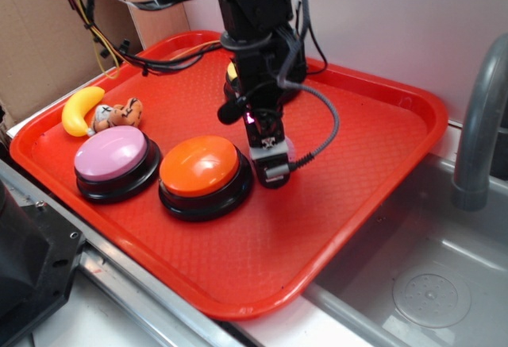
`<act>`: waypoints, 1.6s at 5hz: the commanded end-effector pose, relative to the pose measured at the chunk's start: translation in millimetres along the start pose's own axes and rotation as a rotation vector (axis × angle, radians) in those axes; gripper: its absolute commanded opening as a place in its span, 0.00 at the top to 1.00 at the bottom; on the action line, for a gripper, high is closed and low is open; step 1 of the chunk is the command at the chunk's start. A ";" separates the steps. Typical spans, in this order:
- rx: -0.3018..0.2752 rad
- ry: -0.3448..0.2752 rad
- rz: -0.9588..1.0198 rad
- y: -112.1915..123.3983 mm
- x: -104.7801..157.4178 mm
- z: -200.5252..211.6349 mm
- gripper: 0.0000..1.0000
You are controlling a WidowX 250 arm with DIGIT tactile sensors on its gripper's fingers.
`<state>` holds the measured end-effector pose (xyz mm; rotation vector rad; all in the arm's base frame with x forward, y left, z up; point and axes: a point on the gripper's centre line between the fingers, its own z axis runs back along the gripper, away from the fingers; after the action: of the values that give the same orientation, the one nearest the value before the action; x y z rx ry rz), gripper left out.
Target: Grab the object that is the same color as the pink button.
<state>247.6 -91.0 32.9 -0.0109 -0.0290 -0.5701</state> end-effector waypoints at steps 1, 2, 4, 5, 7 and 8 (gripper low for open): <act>0.039 0.008 0.001 -7.1 11.4 -0.5 0.37; 0.036 -0.004 0.004 -7.5 10.9 1.3 0.87; 0.020 -0.033 0.164 1.0 4.5 38.6 1.00; -0.021 -0.060 0.279 13.0 -2.4 75.0 1.00; 0.024 -0.146 0.504 37.8 -26.3 143.8 1.00; -0.008 -0.184 0.532 49.0 -36.5 162.1 1.00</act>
<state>238.7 -23.4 174.4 -0.0609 -0.1202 -0.0275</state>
